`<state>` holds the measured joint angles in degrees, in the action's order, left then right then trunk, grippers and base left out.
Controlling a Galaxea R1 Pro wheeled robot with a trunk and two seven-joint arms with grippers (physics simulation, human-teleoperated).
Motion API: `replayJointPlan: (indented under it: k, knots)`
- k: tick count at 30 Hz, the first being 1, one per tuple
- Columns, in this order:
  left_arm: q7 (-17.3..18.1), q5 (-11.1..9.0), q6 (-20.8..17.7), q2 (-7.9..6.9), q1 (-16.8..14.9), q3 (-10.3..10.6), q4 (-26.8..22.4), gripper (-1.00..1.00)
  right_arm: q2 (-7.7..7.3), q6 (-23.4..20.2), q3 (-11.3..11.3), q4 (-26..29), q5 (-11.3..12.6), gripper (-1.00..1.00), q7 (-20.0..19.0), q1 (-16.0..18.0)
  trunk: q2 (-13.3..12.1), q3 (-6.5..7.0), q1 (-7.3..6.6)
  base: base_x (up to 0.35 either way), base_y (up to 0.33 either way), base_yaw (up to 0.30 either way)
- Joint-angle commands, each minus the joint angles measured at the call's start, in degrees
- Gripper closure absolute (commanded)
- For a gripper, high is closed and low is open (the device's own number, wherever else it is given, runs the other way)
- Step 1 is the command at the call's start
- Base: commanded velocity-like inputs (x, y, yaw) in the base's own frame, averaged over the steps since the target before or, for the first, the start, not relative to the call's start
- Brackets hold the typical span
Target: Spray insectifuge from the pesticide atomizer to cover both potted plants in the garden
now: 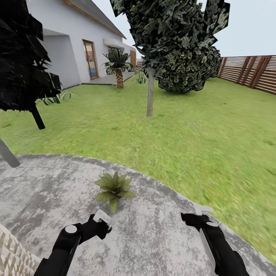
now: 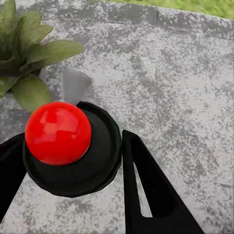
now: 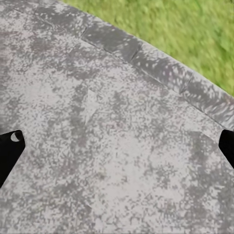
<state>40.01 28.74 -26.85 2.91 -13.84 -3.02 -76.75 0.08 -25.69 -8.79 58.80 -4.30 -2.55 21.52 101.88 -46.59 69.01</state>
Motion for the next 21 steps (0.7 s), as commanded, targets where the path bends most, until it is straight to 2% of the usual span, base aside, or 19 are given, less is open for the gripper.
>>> replayJointPlan:
  k: [1,7,17,21]
  knots:
    - [0.50,0.33,-0.22,0.07,-0.05,-0.14,-0.06,1.00,0.01,-0.32,-0.09,0.10,-0.45,-1.00,-0.27,0.01,0.02,-0.05,0.03,0.279,0.000,0.258]
    - [0.50,0.34,-0.22,0.07,-0.05,-0.13,-0.06,1.00,0.01,-0.32,-0.09,0.09,-0.45,-1.00,-0.28,0.01,0.02,-0.05,0.03,0.239,0.000,0.258]
    - [0.50,0.34,-0.22,0.07,-0.03,-0.06,-0.06,1.00,0.01,-0.32,-0.09,0.11,-0.45,-1.00,-0.27,0.01,0.02,-0.05,0.03,0.033,0.000,0.258]
    - [0.50,0.34,-0.22,0.07,-0.04,-0.14,-0.06,1.00,0.01,-0.32,-0.09,0.09,-0.45,-1.00,-0.27,0.01,0.02,-0.05,0.03,0.256,0.000,0.258]
